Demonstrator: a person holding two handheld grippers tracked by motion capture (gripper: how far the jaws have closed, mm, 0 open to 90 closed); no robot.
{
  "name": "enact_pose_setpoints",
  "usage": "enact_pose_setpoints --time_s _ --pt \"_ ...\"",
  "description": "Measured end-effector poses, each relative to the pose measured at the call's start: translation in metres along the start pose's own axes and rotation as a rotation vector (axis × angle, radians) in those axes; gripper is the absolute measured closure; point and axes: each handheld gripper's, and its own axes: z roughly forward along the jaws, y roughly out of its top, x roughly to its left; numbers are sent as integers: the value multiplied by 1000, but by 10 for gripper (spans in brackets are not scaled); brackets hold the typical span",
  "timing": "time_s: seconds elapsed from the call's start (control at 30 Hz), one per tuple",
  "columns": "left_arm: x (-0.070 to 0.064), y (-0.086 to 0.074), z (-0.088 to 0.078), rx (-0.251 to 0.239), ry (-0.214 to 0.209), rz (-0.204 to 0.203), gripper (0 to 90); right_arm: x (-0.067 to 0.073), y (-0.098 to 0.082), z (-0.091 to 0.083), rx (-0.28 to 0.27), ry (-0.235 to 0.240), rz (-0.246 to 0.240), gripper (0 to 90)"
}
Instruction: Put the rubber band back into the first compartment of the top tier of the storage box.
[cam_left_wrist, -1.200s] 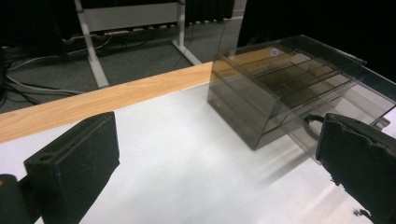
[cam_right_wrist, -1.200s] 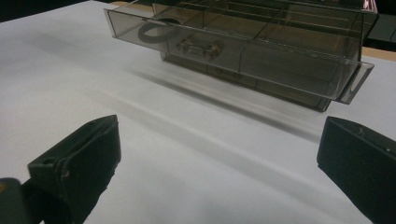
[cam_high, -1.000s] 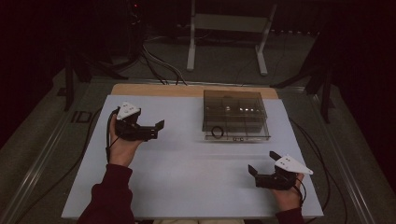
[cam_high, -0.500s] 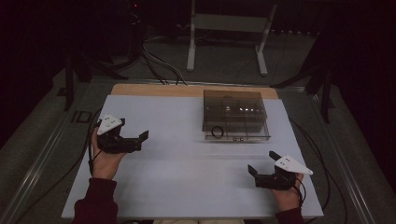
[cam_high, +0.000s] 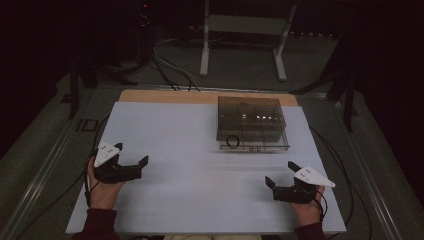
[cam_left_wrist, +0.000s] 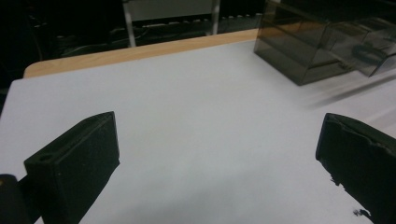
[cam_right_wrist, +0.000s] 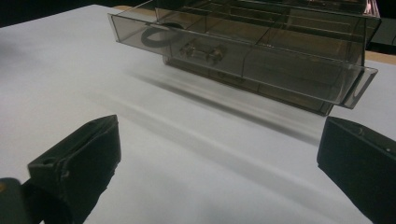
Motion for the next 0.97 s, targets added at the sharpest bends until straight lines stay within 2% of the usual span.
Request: enact_pose_setpoints --time_s 0.23,0.47,0.67,0.83,0.97 --pt "1 -24 -11 -21 6 -8 5 -2 1 1 -10 2 11 0" --pt "2 -41 -22 -27 47 -12 5 -5 0 1 -16 0 19 0" --pt "0 -46 -31 -58 56 -4 5 -7 0 0 -17 -2 21 0" --pt "-4 -48 -27 -38 54 14 5 -9 -1 2 -6 -3 26 0" --pt "-4 -49 -24 -29 60 6 5 -11 -3 6 35 9 42 0"
